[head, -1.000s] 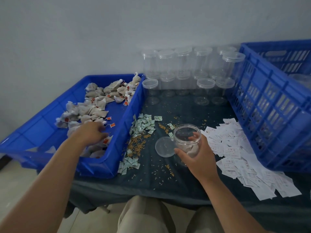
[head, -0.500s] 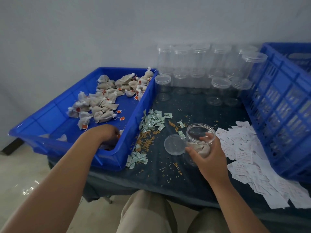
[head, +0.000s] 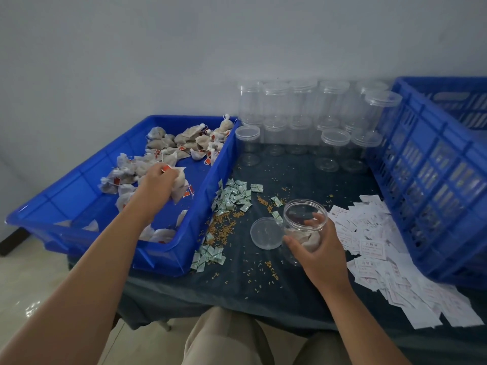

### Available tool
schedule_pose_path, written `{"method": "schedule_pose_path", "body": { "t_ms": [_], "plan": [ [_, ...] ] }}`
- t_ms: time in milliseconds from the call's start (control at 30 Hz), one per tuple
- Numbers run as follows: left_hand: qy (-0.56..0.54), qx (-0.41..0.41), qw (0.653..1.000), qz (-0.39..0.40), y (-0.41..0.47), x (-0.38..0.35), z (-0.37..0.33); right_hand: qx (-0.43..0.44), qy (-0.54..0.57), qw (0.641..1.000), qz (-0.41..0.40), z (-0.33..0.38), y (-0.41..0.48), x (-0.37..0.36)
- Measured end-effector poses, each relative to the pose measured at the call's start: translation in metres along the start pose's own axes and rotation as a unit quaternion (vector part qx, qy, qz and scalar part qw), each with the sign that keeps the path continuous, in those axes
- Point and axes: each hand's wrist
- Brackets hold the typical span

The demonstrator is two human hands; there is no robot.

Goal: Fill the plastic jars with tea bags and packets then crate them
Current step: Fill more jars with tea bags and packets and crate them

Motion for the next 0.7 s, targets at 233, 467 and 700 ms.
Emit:
{"method": "schedule_pose_path", "body": {
  "t_ms": [233, 467, 700],
  "plan": [
    [-0.370, 0.075, 0.913, 0.156, -0.033, -0.020, -0.047, -0.005, 0.000, 1.000, 0.000, 0.002, -0.001, 0.002],
    [0.006, -0.041, 0.961, 0.273, -0.064, -0.091, -0.096, -0.001, -0.002, 1.000, -0.004, 0.004, 0.000, 0.003],
    [0.189, -0.119, 0.926, 0.305, -0.086, -0.143, -0.121, 0.004, 0.005, 1.000, -0.010, 0.007, 0.000, 0.004]
  ]
}}
Point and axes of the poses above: each hand's wrist, its own y-axis towards the middle knuckle, its own x-axis out of the back of the hand, z = x × y, and after that the axes turned 3 degrees about -x, right-handed
